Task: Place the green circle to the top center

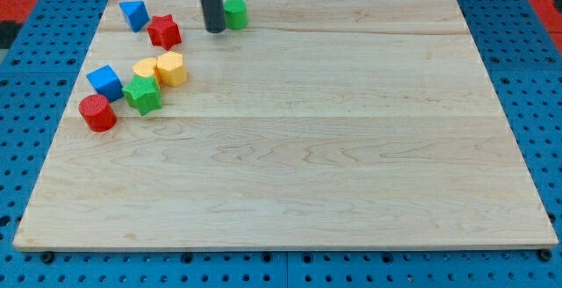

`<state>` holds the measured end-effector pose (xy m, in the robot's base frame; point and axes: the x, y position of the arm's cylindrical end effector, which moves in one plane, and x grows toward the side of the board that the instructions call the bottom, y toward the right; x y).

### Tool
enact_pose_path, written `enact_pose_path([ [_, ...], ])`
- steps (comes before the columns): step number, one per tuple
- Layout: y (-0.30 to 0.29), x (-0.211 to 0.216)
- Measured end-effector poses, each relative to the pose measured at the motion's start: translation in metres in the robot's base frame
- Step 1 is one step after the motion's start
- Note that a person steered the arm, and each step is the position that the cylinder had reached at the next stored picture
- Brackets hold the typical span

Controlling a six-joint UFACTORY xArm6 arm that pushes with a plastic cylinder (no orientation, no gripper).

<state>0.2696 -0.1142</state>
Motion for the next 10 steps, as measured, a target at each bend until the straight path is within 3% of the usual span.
enact_pose_path([
  [1, 0.002, -0.020],
  [3, 0.072, -0.027],
  [5, 0.040, -0.051],
  [6, 0.095, -0.055],
  [7, 0.108, -0.056],
  [9, 0.105, -0.056],
  [10, 0.074, -0.056],
])
